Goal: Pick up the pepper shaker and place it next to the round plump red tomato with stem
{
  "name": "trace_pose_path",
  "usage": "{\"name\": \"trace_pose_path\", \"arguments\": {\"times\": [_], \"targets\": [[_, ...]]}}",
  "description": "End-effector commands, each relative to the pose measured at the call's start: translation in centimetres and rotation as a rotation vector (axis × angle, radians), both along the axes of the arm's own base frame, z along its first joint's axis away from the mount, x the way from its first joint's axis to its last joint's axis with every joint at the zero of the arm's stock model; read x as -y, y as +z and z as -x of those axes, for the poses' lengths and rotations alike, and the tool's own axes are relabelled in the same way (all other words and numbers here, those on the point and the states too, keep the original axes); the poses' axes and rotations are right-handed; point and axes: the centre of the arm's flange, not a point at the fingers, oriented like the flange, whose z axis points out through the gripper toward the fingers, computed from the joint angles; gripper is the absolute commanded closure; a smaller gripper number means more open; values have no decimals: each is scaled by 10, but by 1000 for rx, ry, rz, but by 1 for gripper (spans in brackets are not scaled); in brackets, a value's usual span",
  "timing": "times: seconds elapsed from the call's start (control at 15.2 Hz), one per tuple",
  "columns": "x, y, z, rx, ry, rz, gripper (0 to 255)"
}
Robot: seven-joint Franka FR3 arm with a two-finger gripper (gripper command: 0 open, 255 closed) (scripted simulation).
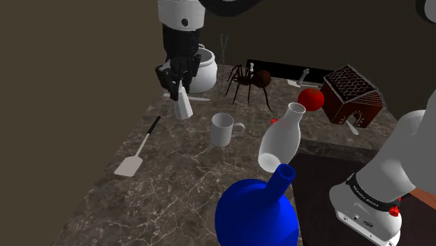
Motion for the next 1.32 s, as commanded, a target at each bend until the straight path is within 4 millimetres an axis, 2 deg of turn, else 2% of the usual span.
{"name": "trace_pose_path", "arguments": {"times": [0.0, 1.25], "targets": [[13, 4, 0, 0, 0, 0, 255], [264, 5, -10, 0, 0, 0, 255]]}}
